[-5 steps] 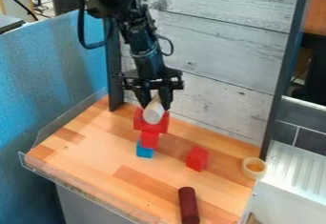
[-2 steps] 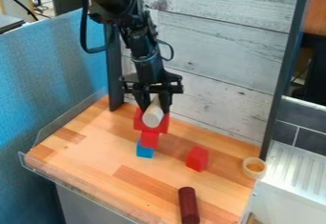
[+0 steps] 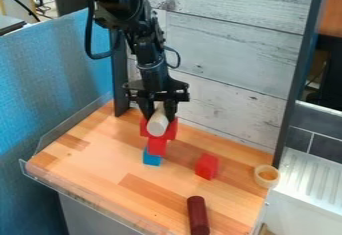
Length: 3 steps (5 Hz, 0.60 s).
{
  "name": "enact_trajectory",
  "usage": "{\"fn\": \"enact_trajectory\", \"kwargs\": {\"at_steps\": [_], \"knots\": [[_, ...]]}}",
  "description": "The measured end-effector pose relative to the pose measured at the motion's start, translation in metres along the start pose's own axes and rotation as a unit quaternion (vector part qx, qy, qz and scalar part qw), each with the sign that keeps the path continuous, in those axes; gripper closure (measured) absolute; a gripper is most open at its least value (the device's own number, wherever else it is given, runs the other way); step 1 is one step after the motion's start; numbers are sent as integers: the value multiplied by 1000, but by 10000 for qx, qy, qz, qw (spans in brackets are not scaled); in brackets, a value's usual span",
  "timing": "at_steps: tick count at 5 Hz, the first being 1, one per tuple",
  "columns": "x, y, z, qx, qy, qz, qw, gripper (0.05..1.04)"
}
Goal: Put the Cylindricalblock above the tower
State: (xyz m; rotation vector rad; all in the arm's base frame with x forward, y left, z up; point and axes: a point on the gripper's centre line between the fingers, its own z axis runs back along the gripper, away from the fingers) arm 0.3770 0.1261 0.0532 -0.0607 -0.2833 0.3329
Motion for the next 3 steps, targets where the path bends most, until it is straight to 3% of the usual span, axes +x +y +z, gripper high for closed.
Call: {"fn": "enact_trajectory", "kwargs": {"at_steps": [1,3], "knots": [[-3,-1,-11,66,99,19,9999,563],[-3,-1,-12,168,27,58,9998,547]]}}
